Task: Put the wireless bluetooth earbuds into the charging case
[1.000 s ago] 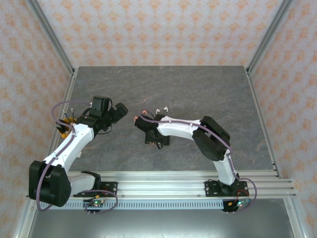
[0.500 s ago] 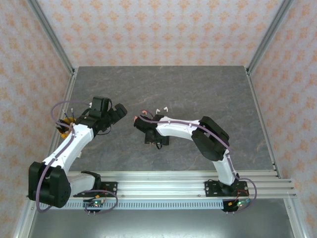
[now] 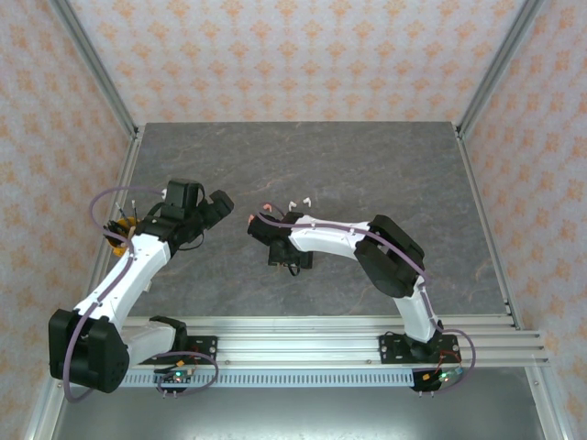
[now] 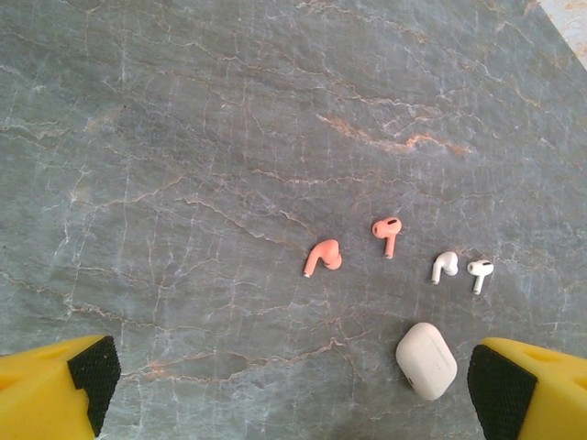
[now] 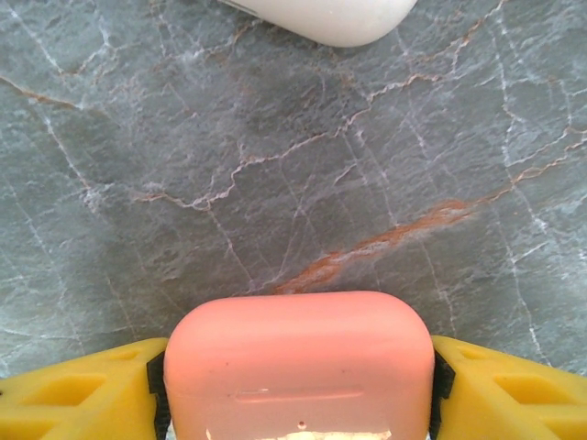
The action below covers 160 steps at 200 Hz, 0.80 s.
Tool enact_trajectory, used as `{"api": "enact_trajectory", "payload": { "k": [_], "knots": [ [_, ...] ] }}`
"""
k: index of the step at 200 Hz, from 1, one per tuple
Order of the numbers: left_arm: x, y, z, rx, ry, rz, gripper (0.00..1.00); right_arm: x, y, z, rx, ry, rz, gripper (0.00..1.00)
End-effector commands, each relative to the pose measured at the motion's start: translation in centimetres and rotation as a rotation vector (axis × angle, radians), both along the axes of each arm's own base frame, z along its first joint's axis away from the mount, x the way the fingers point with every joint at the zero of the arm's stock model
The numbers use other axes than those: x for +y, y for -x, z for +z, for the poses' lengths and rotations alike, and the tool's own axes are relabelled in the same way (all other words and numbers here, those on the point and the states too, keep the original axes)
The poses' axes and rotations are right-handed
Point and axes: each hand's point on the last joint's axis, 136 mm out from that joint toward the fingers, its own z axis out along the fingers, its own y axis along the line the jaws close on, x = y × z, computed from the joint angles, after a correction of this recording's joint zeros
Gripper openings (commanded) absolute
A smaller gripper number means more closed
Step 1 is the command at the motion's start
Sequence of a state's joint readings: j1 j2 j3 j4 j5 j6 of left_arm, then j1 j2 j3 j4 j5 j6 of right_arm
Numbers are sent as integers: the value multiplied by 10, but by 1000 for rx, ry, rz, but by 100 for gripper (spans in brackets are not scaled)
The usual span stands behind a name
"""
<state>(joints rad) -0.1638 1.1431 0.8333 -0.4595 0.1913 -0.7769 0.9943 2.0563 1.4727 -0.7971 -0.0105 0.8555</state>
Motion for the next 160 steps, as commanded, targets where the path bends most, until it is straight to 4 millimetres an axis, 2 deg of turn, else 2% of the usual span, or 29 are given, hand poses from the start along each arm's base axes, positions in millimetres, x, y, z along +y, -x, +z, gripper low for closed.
{"api": "enact_trajectory", "payload": {
  "k": [1, 21, 65, 100, 160],
  "knots": [
    [-1, 5, -6, 4, -16, -19, 100, -19, -10, -5, -32, 76, -44, 68],
    [-3, 4, -7, 8, -12, -24, 100, -19, -11, -4, -34, 75, -43, 62],
    [-3, 4, -11, 15, -13, -25, 100, -19, -11, 2, -44, 58, -46, 57],
    [-5, 3, -14, 21, -12, -32, 100, -21, -10, 10, -55, 38, -58, 56],
    [-9, 2, -18, -26, 4, -38, 100, -28, -15, 35, -117, -6, -111, 56]
  ]
}}
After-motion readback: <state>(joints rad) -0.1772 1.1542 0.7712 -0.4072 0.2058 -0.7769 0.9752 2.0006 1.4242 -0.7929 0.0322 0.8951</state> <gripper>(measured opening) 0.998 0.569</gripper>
